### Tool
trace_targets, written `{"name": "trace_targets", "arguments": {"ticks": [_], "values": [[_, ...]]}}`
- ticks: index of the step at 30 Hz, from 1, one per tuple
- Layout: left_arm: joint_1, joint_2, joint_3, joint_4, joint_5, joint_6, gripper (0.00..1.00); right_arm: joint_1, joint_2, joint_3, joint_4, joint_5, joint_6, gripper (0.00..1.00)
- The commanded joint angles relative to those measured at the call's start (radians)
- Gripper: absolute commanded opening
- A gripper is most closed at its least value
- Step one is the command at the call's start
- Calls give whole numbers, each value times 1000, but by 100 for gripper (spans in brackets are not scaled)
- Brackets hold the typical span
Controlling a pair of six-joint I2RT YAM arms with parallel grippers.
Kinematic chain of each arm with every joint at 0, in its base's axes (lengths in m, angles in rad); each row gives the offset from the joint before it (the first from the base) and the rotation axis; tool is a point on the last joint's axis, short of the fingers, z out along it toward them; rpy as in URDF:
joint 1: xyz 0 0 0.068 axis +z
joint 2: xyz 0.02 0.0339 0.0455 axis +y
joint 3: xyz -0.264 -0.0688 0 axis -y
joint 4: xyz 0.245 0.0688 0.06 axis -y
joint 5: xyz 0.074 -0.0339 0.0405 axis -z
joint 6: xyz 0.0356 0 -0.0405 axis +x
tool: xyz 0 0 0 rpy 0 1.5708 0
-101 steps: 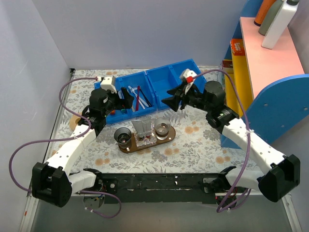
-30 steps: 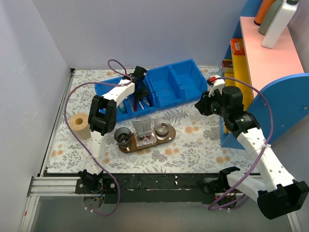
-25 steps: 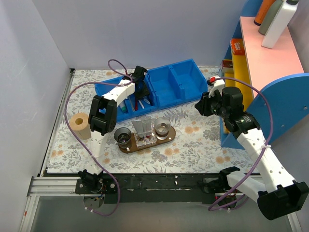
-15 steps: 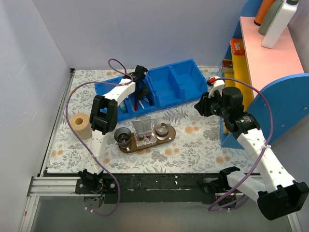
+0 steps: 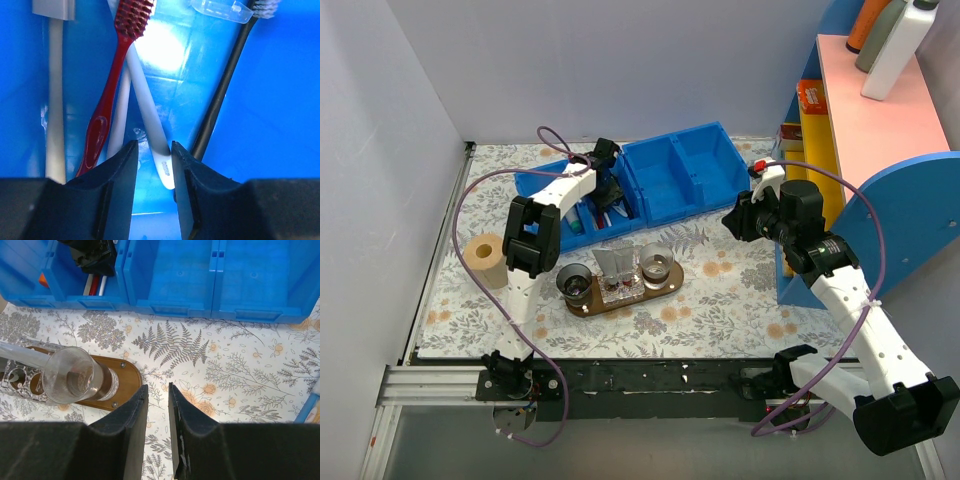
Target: Prepare toiletry sets of a toothbrush and toothpaste on the tray
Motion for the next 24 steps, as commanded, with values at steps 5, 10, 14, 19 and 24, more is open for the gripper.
{"name": "trace_targets", "arguments": {"ticks": [5, 10, 14, 19, 24], "values": [[34, 49, -18, -37, -42, -18, 20, -8, -5, -20, 17, -9, 5, 30], [34, 39, -19, -41, -57, -3, 5, -8, -9, -21, 15, -7, 1, 29], [34, -35, -65, 10, -59, 46, 0, -9, -14, -21, 20, -9, -5, 30], [31, -162, -119, 119, -80, 129, 0, -8, -18, -18, 32, -13, -10, 29], [28, -242, -131, 218, -66, 209, 0, -8, -37, -38, 44, -35, -4, 29]]}}
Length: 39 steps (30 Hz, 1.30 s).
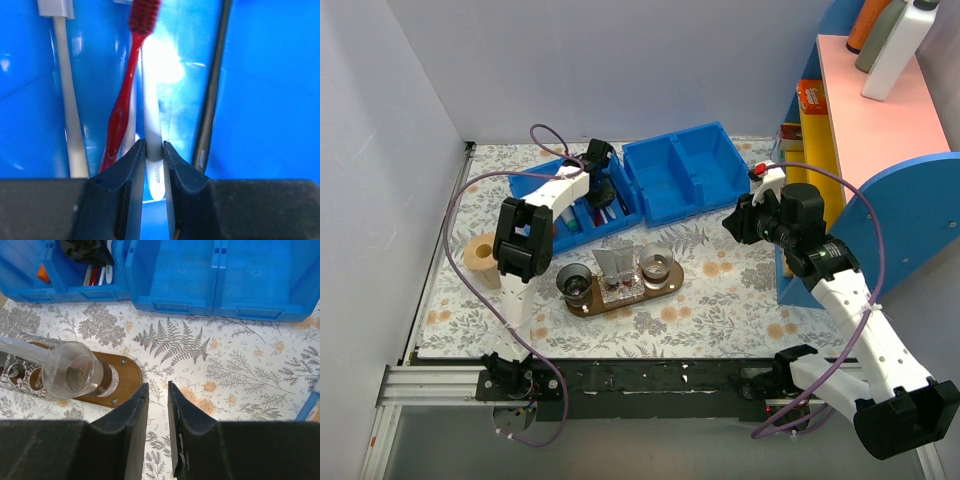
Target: Prepare toiletry sets of a toothbrush and toothpaste on the tray
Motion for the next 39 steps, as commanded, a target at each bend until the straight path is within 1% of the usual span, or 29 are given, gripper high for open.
{"name": "trace_targets", "arguments": {"ticks": [1, 5, 12, 14, 19, 20, 21, 24, 28, 31, 32, 34, 36, 37, 39], "values": [[9, -163, -7, 134, -31, 115, 0, -3, -23, -17, 31, -35, 4, 29], [6, -237, -54, 198, 12, 153, 0, -3, -44, -17, 24, -24, -4, 29], [3, -313, -137, 278, 49, 198, 0, -3, -92, -38, 60, -29, -13, 28], [-6, -338, -195, 308, 52, 209, 0, -3, -113, -54, 66, -32, -27, 28], [-32, -460, -358, 471, 67, 250, 0, -3, -146, -57, 66, -52, -58, 28], [-41, -485, -413, 500, 75, 256, 0, -3, -147, -55, 63, -58, -61, 28], [-47, -505, -436, 555, 83, 264, 0, -5, -152, -51, 60, -66, -68, 28], [-64, -574, -510, 630, 92, 296, 0, -3, -164, -31, 47, -89, -79, 27], [-96, -649, -584, 729, 110, 362, 0, -3, -225, -57, 110, -142, -88, 27], [-104, -694, -617, 746, 129, 413, 0, -3, -258, -98, 156, -162, -88, 26], [-107, -708, -628, 750, 127, 432, 0, -5, -258, -103, 167, -174, -126, 26], [-107, -761, -672, 757, 115, 451, 0, -2, -242, -104, 162, -202, -131, 25], [-112, -821, -699, 766, 110, 492, 0, 0, -212, -91, 144, -237, -108, 25], [-113, -838, -718, 767, 109, 506, 0, 2, -203, -81, 136, -282, -99, 25], [-113, -872, -737, 769, 112, 541, 0, 12, -183, -63, 138, -305, -65, 25]]}}
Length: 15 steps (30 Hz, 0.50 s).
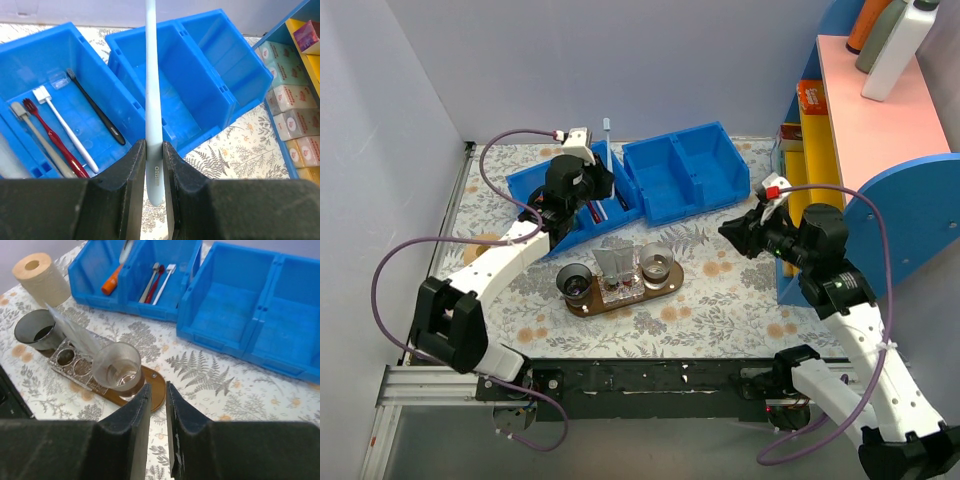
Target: Prepare toiletry sets of a toothbrush and toothpaste on the tray
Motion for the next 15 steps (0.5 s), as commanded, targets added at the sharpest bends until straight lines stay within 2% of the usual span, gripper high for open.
{"name": "trace_targets", "arguments": {"ticks": [1, 5, 8, 15], "values": [[-4, -122, -42, 36, -6, 110, 0, 15, 45, 34, 38, -97, 45, 25], [-6, -196, -111, 57, 1, 137, 0, 35, 65, 42, 103, -77, 106, 38], [-6, -242, -165, 107, 30, 155, 0, 63, 109, 83, 139, -57, 160, 44], [-12, -351, -277, 206, 162, 180, 0, 202, 299, 295, 129, 35, 223, 49]]}}
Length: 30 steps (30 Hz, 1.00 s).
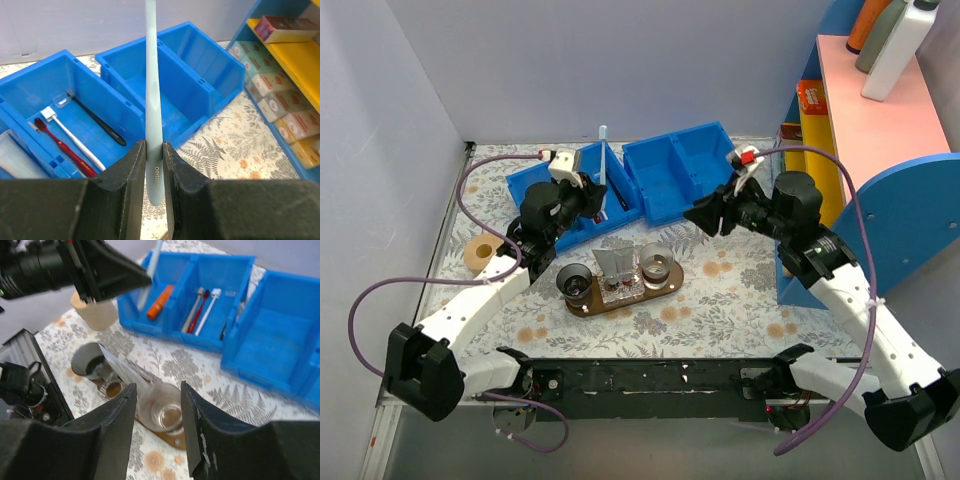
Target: Prepare toiletry sets of a toothbrush and toothpaste on the tray
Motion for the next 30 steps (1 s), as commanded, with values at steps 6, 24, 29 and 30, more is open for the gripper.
{"name": "trace_targets", "arguments": {"ticks": [6, 24, 29, 30], "values": [[-57, -145, -72, 96, 160, 93, 0, 78, 203, 262, 142, 3, 144, 63], [-301, -169, -87, 56, 65, 202, 0, 80, 363, 493, 122, -10, 251, 65], [-322, -166, -90, 56, 42, 213, 0, 78, 357, 473, 113, -5, 248, 63], [-322, -163, -90, 56, 37, 213, 0, 78, 355, 468, 116, -11, 253, 62]]}}
